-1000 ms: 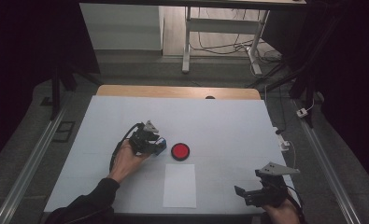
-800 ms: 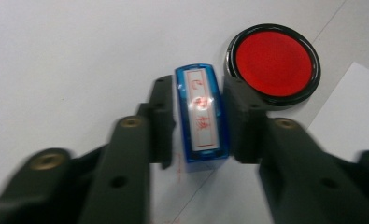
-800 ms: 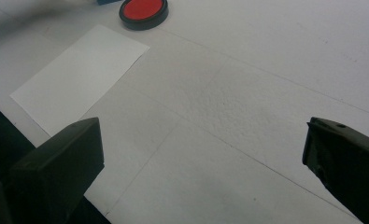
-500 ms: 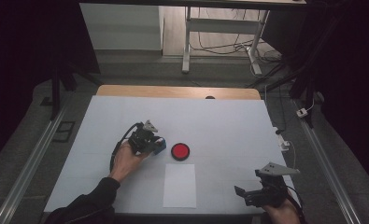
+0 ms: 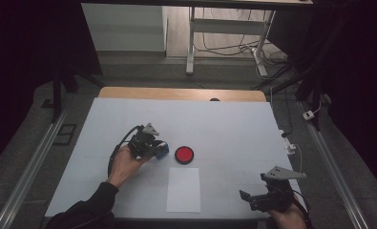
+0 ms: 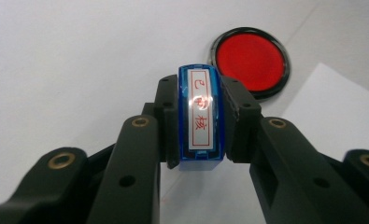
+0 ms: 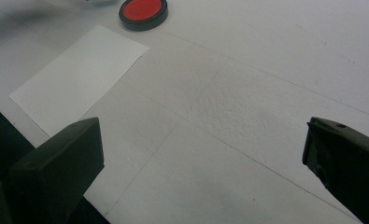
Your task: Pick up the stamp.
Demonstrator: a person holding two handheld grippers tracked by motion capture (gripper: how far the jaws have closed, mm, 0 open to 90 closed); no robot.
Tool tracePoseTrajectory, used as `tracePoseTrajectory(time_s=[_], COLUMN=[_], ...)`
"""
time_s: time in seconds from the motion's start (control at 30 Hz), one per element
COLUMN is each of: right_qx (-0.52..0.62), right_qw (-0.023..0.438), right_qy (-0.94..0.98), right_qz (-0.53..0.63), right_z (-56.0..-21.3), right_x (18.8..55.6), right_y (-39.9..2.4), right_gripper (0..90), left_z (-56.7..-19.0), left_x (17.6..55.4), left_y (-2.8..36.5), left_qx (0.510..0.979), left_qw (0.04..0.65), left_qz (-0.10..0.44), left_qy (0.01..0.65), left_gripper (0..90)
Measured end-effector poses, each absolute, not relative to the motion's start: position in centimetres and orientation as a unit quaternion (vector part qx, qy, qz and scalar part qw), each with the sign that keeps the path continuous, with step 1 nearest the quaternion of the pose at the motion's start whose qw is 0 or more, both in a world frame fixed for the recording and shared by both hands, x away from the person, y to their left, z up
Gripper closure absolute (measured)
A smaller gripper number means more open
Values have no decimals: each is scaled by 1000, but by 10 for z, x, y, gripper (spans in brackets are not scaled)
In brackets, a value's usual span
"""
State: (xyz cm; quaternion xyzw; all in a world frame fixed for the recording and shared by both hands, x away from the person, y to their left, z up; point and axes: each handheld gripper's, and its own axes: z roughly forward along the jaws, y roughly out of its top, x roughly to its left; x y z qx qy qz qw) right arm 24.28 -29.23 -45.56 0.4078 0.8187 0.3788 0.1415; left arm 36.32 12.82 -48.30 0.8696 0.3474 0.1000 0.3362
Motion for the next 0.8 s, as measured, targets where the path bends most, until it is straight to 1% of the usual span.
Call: tracePoseTrajectory(time_s=[0.33,0.43,0.8], right_qx=[407,408,408], right_qw=[142,142,142], right_qy=[819,819,819], right_qz=[378,378,379], right_z=[-456,-456,-456], right_x=[243,243,243], right_y=[-292,-292,-292], right_gripper=[0,0,0], left_z=[-468,-463,-451], left_x=[347,342,326], left_y=[128,128,130], left_qx=[871,870,867], left_qw=[354,362,384], left_qz=[104,93,81], left_qy=[325,322,308], left_gripper=[706,707,706])
